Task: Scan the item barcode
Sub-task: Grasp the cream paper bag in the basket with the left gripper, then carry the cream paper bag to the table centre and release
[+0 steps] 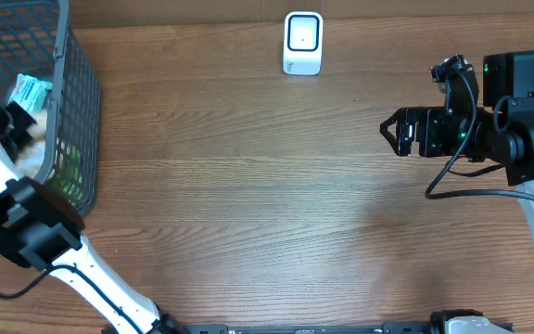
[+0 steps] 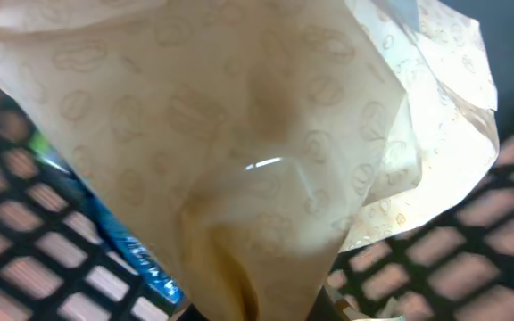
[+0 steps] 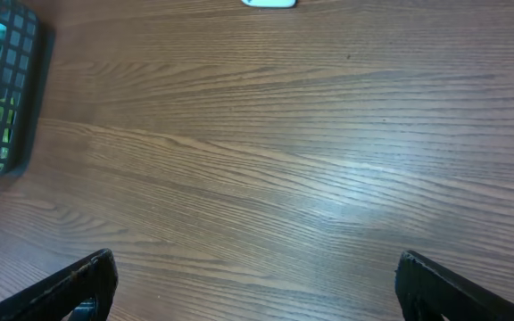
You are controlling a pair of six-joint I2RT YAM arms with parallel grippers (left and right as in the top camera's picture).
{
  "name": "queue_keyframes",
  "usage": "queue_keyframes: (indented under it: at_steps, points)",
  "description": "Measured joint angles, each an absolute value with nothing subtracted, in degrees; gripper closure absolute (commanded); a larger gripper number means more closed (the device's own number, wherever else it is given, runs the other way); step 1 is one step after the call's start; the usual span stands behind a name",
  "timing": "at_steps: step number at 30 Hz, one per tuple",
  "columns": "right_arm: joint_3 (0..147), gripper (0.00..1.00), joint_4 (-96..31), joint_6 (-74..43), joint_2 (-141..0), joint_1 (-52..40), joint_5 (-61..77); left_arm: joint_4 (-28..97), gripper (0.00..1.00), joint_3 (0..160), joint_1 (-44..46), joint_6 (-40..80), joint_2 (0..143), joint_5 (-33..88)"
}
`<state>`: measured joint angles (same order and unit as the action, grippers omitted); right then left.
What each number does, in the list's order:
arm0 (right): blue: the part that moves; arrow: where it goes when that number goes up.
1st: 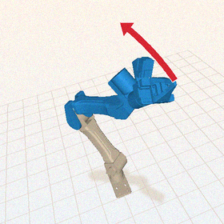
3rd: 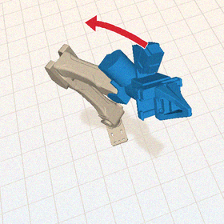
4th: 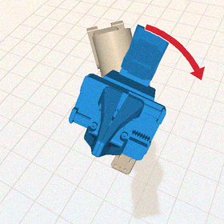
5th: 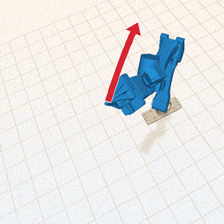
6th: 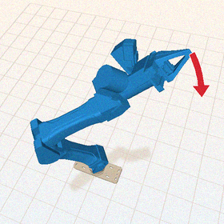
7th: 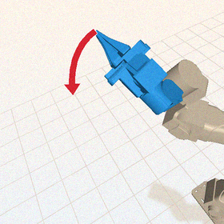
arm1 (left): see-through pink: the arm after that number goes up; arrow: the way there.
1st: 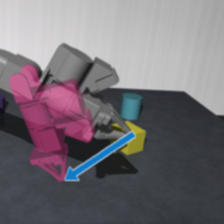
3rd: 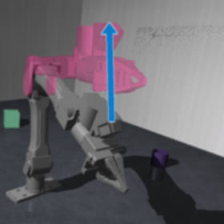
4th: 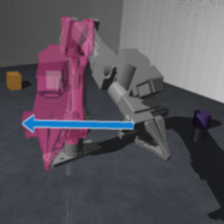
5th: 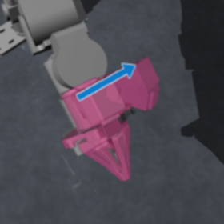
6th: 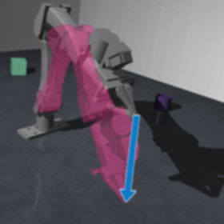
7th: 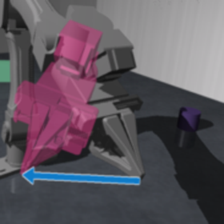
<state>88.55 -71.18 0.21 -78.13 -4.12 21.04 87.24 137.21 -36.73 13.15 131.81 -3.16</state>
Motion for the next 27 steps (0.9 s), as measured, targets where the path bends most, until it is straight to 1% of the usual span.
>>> queue_keyframes:
  at_steps: [6,11,15,19,23,27]
  points:
    - [88.6,0.00,-71.2,0.2,-78.1,-4.1,21.0,90.7,0.96,150.1,-35.7,13.1,125.0,-3.2]
    - [88.6,0.00,-71.2,0.2,-78.1,-4.1,21.0,94.0,0.96,153.3,-31.1,11.7,113.8,-1.5]
    - [88.6,0.00,-71.2,0.2,-78.1,-4.1,21.0,96.7,0.96,153.8,-21.7,9.9,107.7,1.4]
    - [88.6,0.00,-71.7,0.2,-78.1,-4.1,21.0,96.6,0.96,152.1,-10.3,9.2,106.7,2.6]
    - [88.6,0.00,-71.9,0.2,-78.1,-4.1,21.0,96.6,0.96,146.0,-1.3,9.9,107.7,2.9]
    - [88.6,0.00,-72.0,0.2,-78.1,-4.1,21.0,94.8,0.96,136.6,4.0,11.7,109.8,2.8]
